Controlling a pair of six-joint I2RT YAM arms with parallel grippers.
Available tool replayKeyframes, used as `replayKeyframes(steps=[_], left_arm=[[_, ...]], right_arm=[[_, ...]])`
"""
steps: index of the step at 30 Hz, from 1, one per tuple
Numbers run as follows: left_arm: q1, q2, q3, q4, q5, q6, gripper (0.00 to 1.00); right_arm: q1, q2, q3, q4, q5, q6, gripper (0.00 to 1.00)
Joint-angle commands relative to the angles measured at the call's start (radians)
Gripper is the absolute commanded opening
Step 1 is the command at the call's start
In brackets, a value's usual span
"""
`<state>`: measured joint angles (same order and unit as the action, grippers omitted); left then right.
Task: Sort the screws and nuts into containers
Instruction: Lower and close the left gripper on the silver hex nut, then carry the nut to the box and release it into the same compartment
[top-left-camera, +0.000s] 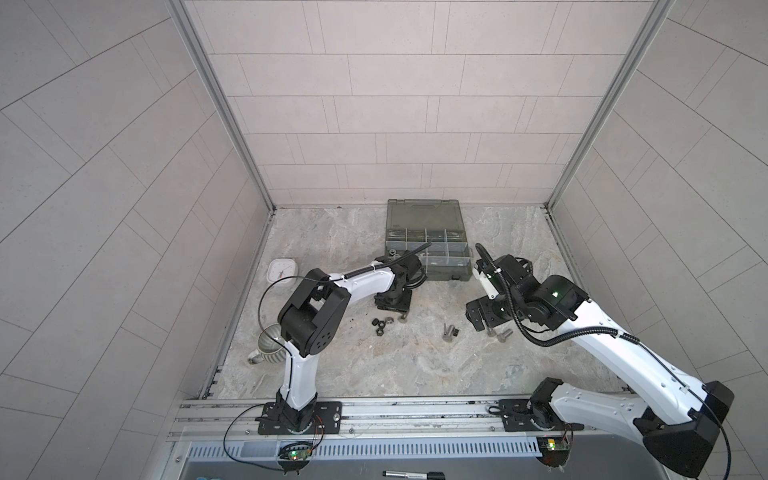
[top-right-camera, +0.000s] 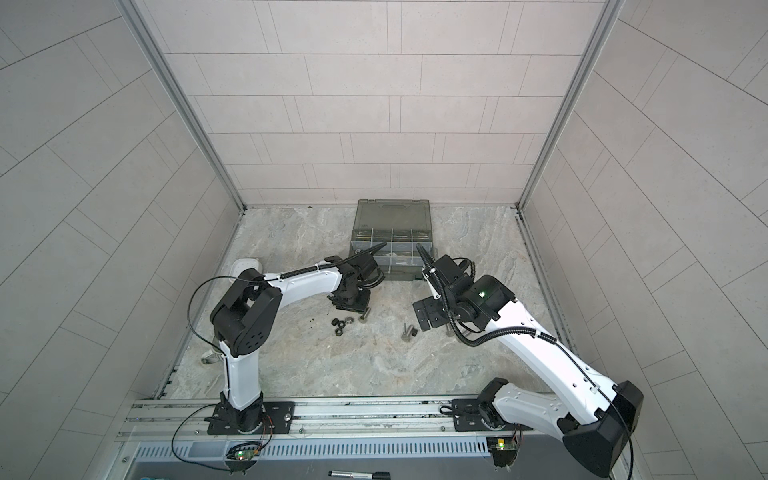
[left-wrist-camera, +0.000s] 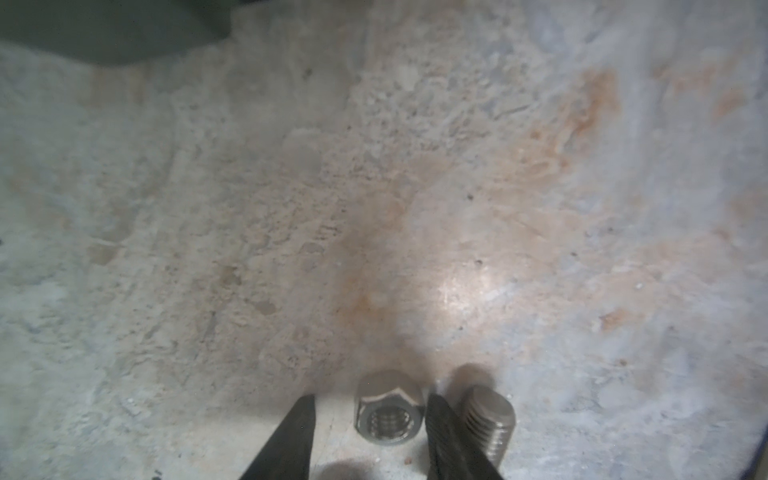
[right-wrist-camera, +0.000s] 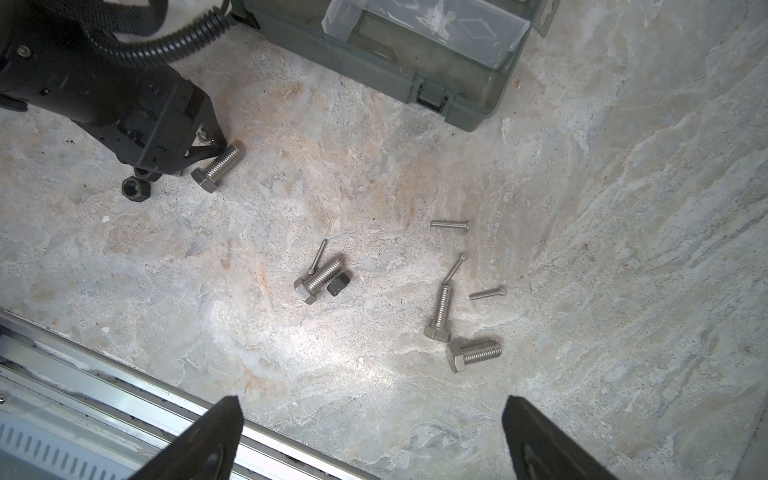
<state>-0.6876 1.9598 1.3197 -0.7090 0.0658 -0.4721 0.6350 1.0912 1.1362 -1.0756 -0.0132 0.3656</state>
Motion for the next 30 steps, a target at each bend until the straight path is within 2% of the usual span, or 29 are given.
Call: replayKeyframes(steps=[1,5,9,15,23,30], left_arm=[[-0.004,0.029,-0.007,-0.01,-0.019,0.006,0.44],[-0.005,0.05,0.005,-0.003,-0.018,0.016,0.39],[-0.005,0.057,0.027,-0.018,-0.012,0.029,0.24],[0.0,0.032,0.109,-0.092,-0.017,0.062,0.19],[0.028,0.073,0.425,-0.259,-0.035,0.155,0.19],[0.126,0.22,0.756,-0.361,-0.007,0.222,0.21]], right_arm=[[0.002,-0.02,-0.012,-0.021,0.024,-0.003,0.99],[0.0,-0.018,-0.01,-0.024,0.021,-0.001,0.99],[0.0,-0.013,-0.002,-0.025,0.024,-0.002,0.99],[0.001,0.005,0.015,-0.017,0.029,-0.001,0.99],[0.001,0.044,0.046,0.012,0.045,-0.003,0.99],[-0.007,0.126,0.106,0.031,0.062,-0.025,0.99]])
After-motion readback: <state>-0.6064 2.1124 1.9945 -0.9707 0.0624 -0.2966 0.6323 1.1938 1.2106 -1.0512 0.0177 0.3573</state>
